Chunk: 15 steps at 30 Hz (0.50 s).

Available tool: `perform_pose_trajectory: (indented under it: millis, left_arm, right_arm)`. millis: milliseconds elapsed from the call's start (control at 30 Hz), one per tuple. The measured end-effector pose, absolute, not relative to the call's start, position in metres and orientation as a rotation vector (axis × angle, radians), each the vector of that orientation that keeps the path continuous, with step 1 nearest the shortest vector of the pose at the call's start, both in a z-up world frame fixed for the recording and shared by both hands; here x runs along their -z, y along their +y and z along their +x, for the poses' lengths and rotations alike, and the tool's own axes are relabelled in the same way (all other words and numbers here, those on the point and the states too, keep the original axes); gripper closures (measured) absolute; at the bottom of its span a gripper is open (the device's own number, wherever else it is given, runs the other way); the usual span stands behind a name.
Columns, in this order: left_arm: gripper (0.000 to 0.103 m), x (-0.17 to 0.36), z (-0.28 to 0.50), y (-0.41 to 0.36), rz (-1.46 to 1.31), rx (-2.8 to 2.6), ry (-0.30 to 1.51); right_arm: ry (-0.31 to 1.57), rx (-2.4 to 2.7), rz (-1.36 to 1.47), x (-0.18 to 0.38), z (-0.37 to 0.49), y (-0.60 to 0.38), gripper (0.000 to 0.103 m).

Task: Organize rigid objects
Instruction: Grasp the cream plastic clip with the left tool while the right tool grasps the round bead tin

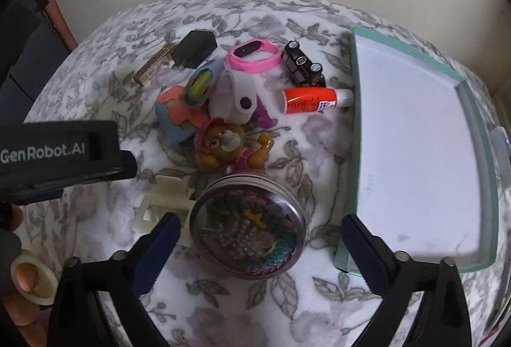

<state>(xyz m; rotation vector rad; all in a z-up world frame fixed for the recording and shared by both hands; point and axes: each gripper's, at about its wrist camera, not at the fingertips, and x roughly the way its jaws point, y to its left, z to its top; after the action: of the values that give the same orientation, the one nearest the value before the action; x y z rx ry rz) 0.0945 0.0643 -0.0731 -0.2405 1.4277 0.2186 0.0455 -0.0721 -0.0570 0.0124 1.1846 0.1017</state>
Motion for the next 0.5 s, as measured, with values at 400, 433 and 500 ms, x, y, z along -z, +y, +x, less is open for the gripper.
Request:
perform_pose_trajectory:
  millis: [400,433,500]
  left_arm:
    - [0.000,0.076,0.099,0.028,-0.218,-0.084,1.449]
    - [0.000,0.077,0.099,0.026,-0.218,-0.077,1.452]
    - [0.000,0.079,0.102,0.022,-0.214,-0.069,1.455]
  right_arm:
    - [1.217,-0.137,0.065,0.058,0.039,-0.079,0.029]
    - [1.219,-0.137,0.073,0.058,0.039,-0.081,0.029]
    - [1.229,-0.140,0.094,0.058,0.037,-0.084,0.029]
